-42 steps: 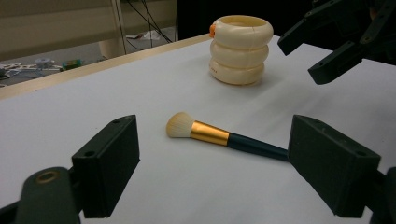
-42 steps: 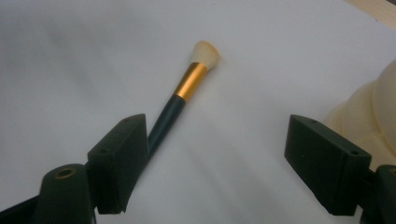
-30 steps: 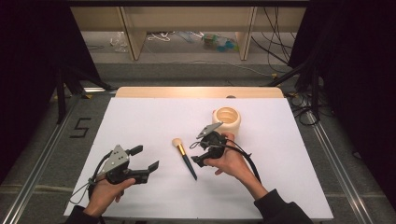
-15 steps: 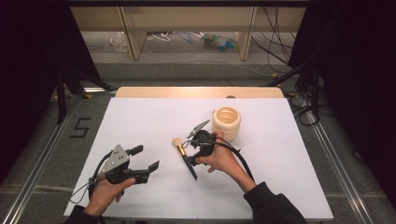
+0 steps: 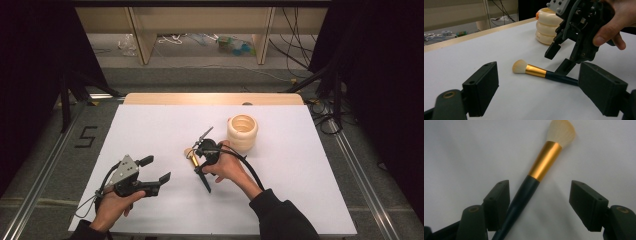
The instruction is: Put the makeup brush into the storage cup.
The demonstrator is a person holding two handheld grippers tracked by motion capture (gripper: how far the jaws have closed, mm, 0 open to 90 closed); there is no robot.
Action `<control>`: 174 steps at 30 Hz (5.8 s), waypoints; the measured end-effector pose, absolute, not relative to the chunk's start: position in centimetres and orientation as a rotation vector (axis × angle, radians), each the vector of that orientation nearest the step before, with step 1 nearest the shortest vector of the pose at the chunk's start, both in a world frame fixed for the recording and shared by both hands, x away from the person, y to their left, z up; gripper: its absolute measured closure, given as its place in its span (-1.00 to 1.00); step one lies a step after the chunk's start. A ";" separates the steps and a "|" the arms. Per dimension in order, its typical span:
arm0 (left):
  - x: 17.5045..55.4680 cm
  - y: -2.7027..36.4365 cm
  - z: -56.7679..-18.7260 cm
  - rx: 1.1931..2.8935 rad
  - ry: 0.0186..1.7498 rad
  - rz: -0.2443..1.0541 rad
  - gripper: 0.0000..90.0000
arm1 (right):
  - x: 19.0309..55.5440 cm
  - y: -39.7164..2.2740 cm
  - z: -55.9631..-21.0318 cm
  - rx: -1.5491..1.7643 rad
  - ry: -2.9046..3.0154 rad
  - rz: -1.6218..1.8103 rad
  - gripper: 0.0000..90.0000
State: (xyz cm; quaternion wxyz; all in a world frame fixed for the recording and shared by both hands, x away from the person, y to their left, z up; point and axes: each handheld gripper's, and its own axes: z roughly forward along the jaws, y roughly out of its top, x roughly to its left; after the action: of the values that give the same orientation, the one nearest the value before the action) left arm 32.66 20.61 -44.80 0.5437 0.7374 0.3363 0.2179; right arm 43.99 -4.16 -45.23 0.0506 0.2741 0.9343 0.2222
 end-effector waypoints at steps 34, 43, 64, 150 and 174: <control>32.7 20.6 -44.8 1.748 0.796 0.517 -0.63 | 45.0 -2.1 -46.3 0.773 2.934 0.492 0.20; 32.6 20.5 -44.8 1.744 0.807 0.510 -0.63 | 45.7 -2.4 -46.2 0.761 2.944 0.476 0.50; 32.7 20.6 -44.7 1.749 0.794 0.518 -0.63 | 46.0 -2.0 -46.0 0.744 2.952 0.416 0.65; 32.6 20.6 -44.7 1.743 0.793 0.512 -0.63 | 49.7 -19.7 -37.9 0.852 1.969 1.565 0.65; 32.6 20.6 -44.8 1.742 0.788 0.509 -0.62 | 51.2 -20.1 -40.6 0.943 1.952 1.573 0.65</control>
State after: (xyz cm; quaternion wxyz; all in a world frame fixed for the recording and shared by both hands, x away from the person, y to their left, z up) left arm 32.64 20.57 -44.76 0.5494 0.7357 0.3327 0.2148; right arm 51.19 -20.07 -40.63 0.2297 0.3427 0.7092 0.5717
